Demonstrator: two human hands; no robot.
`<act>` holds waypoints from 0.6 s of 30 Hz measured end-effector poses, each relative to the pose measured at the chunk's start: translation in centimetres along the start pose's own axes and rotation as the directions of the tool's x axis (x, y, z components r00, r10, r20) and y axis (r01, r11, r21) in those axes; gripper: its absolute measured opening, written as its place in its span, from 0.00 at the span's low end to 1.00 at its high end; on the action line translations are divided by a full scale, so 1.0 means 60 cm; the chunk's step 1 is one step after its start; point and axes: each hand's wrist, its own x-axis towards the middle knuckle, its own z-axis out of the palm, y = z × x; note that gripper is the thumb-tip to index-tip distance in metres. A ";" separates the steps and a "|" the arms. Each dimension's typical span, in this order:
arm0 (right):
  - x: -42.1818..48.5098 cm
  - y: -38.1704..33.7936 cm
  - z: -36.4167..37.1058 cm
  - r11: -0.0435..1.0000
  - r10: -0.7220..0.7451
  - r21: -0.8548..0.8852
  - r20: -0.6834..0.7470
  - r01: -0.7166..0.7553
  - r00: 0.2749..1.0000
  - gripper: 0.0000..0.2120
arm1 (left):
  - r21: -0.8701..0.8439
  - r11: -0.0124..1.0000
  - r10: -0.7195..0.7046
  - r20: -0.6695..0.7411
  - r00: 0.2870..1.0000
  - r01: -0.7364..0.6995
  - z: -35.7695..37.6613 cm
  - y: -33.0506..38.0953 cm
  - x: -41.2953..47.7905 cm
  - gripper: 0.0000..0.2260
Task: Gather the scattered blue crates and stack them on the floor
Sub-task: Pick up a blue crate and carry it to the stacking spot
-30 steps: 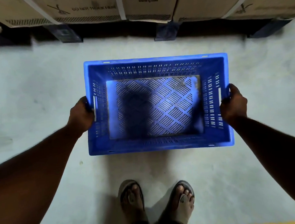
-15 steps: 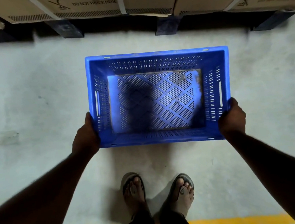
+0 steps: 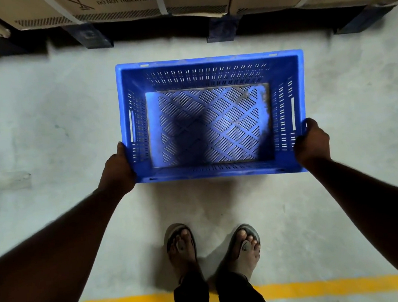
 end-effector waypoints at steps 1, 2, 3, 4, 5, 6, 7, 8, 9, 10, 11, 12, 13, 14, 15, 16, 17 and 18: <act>-0.003 -0.003 -0.007 1.000 0.000 0.014 0.008 0.000 1.000 0.19 | -0.013 1.000 -0.017 0.019 1.000 0.017 -0.002 0.003 -0.008 0.30; -0.009 -0.007 -0.016 0.999 -0.001 0.033 0.014 0.001 1.000 0.20 | -0.022 0.999 -0.026 0.042 0.999 0.027 -0.009 0.008 -0.020 0.28; -0.018 -0.011 -0.027 0.999 -0.008 0.048 0.021 0.007 1.000 0.20 | -0.026 0.999 -0.022 0.061 0.998 0.024 -0.016 0.015 -0.032 0.27; -0.029 -0.017 -0.040 0.998 -0.026 0.058 0.028 0.024 0.999 0.20 | -0.027 1.000 -0.008 0.066 0.998 0.010 -0.026 0.023 -0.046 0.26; -0.041 -0.023 -0.052 0.996 -0.059 0.064 0.034 0.056 0.998 0.20 | -0.026 1.000 0.014 0.054 0.998 -0.013 -0.037 0.033 -0.059 0.25; -0.052 -0.032 -0.063 0.993 -0.096 0.066 0.040 0.094 0.995 0.18 | -0.024 0.999 0.035 0.038 0.999 -0.034 -0.048 0.045 -0.069 0.24; -0.066 -0.043 -0.076 0.989 -0.133 0.067 0.046 0.130 0.990 0.16 | -0.029 0.998 0.050 0.021 0.999 -0.049 -0.062 0.058 -0.083 0.24; -0.083 -0.055 -0.088 0.984 -0.166 0.070 0.054 0.162 0.985 0.14 | -0.037 0.998 0.060 0.012 0.998 -0.059 -0.075 0.071 -0.098 0.24; -0.102 -0.066 -0.101 0.978 -0.197 0.080 0.059 0.192 0.979 0.12 | -0.047 0.997 0.069 0.008 0.998 -0.069 -0.088 0.085 -0.115 0.23; -0.122 -0.078 -0.112 0.973 -0.217 0.099 0.065 0.210 0.974 0.12 | -0.055 0.996 0.078 0.011 0.997 -0.077 -0.103 0.098 -0.134 0.23; -0.142 -0.091 -0.120 0.968 -0.227 0.129 0.071 0.216 0.971 0.13 | -0.058 0.995 0.088 0.018 0.996 -0.086 -0.117 0.110 -0.151 0.22; -0.165 -0.103 -0.133 0.963 -0.229 0.168 0.083 0.213 0.970 0.14 | -0.054 0.993 0.103 0.024 0.994 -0.102 -0.135 0.123 -0.173 0.21; -0.191 -0.117 -0.147 0.955 -0.235 0.209 0.099 0.210 0.967 0.16 | -0.045 0.991 0.124 0.029 0.992 -0.122 -0.152 0.136 -0.195 0.21; -0.216 -0.131 -0.164 0.944 -0.245 0.252 0.107 0.212 0.964 0.17 | -0.037 0.989 0.145 0.032 0.989 -0.144 -0.171 0.150 -0.219 0.22; -0.242 -0.145 -0.183 0.930 -0.259 0.294 0.104 0.219 0.960 0.17 | -0.036 0.986 0.161 0.030 0.986 -0.160 -0.190 0.164 -0.244 0.24; -0.265 -0.161 -0.200 0.916 -0.269 0.331 0.092 0.225 0.959 0.18 | -0.048 0.986 0.163 0.027 0.986 -0.161 -0.209 0.176 -0.266 0.25; -0.292 -0.175 -0.224 0.907 -0.272 0.354 0.084 0.227 0.959 0.17 | -0.068 0.985 0.159 0.015 0.987 -0.157 -0.229 0.189 -0.297 0.26; -0.319 -0.188 -0.249 0.904 -0.275 0.362 0.086 0.227 0.958 0.17 | -0.091 0.984 0.152 0.003 0.988 -0.151 -0.247 0.201 -0.329 0.27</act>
